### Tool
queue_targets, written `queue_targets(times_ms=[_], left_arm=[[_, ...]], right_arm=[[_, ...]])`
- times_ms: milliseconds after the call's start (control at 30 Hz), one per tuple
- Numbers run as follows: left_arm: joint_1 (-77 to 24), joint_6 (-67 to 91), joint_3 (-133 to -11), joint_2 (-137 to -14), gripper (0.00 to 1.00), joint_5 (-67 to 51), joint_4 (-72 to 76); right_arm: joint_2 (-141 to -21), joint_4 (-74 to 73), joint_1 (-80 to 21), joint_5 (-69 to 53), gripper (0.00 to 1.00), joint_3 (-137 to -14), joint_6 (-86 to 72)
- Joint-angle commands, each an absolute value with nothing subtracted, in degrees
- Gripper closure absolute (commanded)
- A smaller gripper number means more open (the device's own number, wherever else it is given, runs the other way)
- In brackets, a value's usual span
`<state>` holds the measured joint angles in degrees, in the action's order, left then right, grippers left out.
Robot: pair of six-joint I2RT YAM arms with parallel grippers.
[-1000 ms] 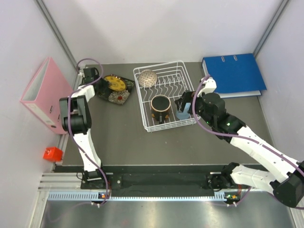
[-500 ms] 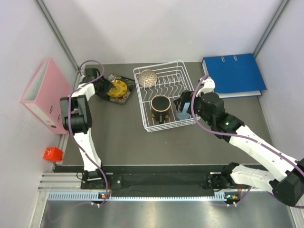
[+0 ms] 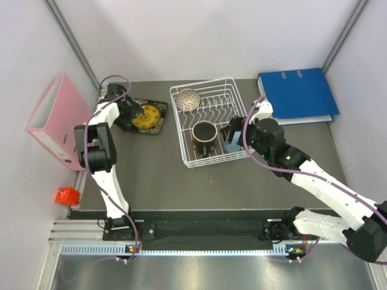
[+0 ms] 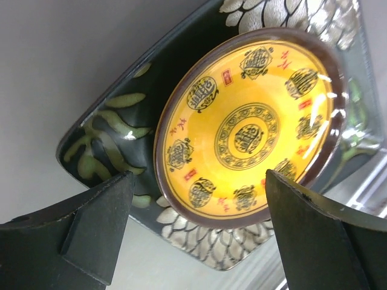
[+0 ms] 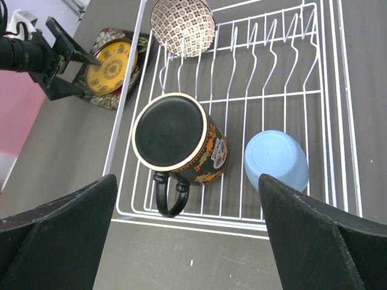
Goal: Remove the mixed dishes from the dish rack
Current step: Place the plate at the center of the board.
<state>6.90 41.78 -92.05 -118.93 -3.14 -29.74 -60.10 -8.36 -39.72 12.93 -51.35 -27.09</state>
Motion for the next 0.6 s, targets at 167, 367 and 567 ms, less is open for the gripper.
queue_targets(times_ms=[167,367,567], left_arm=[[7.2,41.5,-88.9,-107.7,0.01,1.4,-37.3],[6.9,42.0,-91.9,-104.2,0.01,-1.6,-37.3],[4.0,43.3,-88.4,-97.8,0.01,-8.3,-29.6]], right_arm=[[-60.3,-7.0,-40.2,13.4,0.0,-52.6,-27.1],[-61.5,-6.9,-40.2,13.5,0.0,-53.3,-27.6],[-62.8,-9.6,-40.2,21.9,0.0,-54.7,-27.0]])
